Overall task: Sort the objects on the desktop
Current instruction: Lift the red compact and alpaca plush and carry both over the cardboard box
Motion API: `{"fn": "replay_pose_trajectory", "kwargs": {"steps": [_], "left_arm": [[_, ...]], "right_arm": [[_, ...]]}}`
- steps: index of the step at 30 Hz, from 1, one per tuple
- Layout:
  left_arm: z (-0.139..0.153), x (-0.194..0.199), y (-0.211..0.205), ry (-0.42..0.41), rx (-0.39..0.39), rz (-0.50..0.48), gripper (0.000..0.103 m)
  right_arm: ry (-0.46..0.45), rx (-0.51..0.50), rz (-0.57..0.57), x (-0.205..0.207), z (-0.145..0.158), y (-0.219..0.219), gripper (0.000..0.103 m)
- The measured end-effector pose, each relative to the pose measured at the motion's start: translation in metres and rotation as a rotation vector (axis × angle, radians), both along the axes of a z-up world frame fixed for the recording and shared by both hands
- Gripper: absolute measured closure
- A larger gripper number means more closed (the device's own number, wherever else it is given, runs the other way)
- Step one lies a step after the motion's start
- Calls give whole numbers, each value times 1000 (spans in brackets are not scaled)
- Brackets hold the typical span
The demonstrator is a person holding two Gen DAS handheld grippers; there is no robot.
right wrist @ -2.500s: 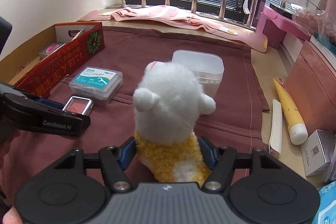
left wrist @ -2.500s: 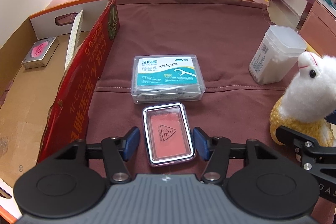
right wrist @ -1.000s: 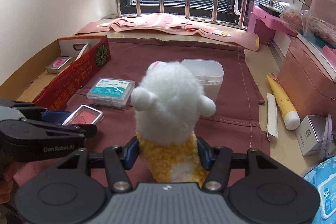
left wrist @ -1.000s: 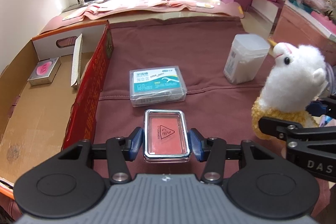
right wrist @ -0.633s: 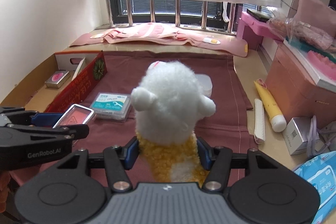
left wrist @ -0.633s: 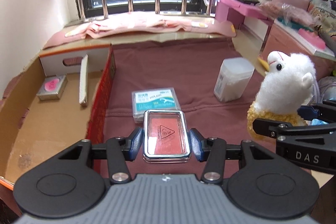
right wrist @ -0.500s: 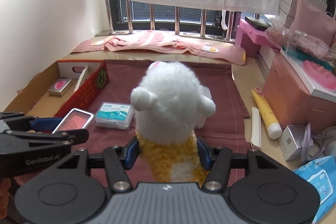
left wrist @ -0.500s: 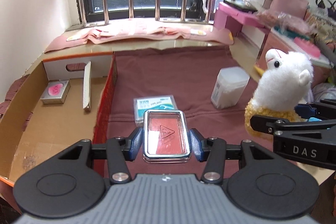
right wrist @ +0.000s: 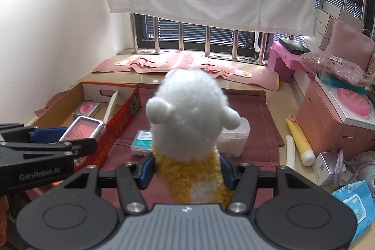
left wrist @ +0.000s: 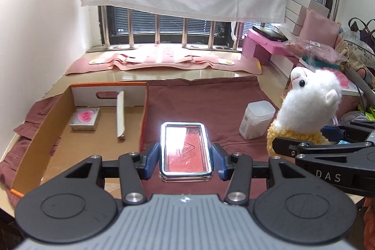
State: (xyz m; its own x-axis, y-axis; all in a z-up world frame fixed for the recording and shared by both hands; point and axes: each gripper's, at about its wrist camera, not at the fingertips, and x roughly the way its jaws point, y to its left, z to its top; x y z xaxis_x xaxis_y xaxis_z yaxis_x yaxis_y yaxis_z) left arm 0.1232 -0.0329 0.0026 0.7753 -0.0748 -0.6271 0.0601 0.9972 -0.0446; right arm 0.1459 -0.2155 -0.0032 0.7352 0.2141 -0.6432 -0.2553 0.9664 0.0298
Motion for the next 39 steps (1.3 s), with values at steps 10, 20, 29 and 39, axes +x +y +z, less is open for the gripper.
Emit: {"fn": "replay_pose_trajectory", "kwargs": {"steps": [10, 20, 29, 39], "left_arm": [[10, -33, 36, -20, -20, 60, 53], [16, -66, 88, -41, -32, 162, 53], [16, -87, 119, -41, -24, 219, 53], [20, -99, 140, -50, -19, 270, 53]], "right_arm": [[-23, 2, 71, -21, 10, 38, 47], [-19, 9, 176, -35, 11, 91, 47], [-18, 9, 270, -46, 10, 135, 47], [-10, 18, 333, -50, 8, 165, 47]]}}
